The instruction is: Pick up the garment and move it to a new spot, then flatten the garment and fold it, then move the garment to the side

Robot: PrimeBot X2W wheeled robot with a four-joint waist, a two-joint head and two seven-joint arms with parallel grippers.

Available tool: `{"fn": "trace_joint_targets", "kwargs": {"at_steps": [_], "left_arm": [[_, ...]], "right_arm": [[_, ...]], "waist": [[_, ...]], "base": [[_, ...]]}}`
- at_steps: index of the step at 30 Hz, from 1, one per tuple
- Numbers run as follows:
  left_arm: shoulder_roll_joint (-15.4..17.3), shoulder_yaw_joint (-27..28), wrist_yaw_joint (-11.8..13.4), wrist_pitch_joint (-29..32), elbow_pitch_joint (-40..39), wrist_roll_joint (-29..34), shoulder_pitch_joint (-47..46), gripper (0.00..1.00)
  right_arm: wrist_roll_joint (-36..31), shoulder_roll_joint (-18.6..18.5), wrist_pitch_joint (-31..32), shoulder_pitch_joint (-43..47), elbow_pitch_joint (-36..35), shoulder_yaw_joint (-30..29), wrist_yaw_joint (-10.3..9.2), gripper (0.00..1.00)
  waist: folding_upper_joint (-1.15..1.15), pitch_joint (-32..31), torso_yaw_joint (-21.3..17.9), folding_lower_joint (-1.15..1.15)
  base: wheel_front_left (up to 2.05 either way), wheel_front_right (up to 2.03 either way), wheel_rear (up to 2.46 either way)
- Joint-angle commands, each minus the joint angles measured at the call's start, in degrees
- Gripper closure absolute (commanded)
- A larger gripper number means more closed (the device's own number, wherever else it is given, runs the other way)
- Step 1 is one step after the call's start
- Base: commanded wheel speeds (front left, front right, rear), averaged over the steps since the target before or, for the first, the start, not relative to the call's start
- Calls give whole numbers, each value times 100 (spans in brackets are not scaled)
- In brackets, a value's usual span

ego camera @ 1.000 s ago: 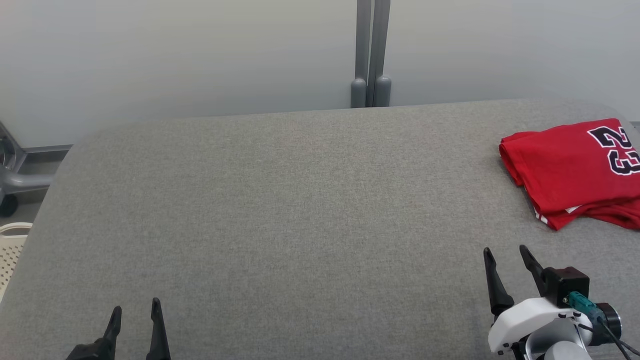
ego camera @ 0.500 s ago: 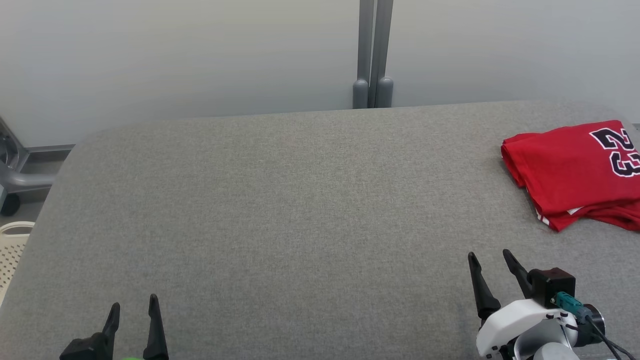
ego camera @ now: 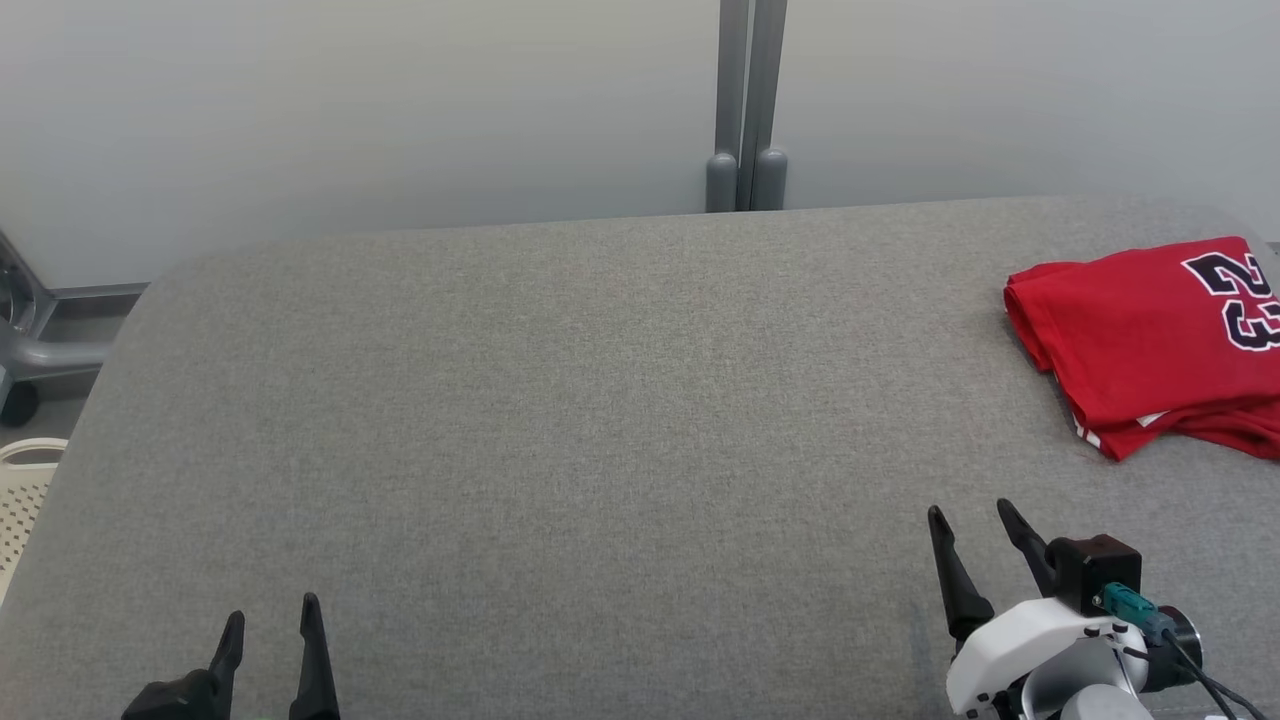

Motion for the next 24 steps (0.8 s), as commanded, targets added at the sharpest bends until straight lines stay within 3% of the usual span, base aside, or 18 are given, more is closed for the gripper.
{"fn": "trace_joint_targets", "kwargs": {"at_steps": [1,4,5,9,24], "left_arm": [[13,0,-9,-32,11,-23,-81,0],[15,-7,-14,-32,29,-28,-85,0],[-1,-16,-3,0,38,-23,1,100],[-51,-16,-6,35,168,-78,49,100],[-138,256,-136,538,163,-1446,-337,100]], "right_arm": [[40,-9,5,-38,-5,14,-8,0],[40,-9,10,-39,-5,10,-8,0],[8,1,15,3,16,3,0,100],[56,22,41,75,157,-16,1,100],[1740,15,324,-120,67,-105,0,100]], "waist": [[0,2,-1,0],[0,3,1,0],[0,4,3,0],[0,6,3,0],[0,49,19,0]], "base": [[0,0,0],[0,0,0],[0,0,0],[0,0,0],[0,0,0]]}}
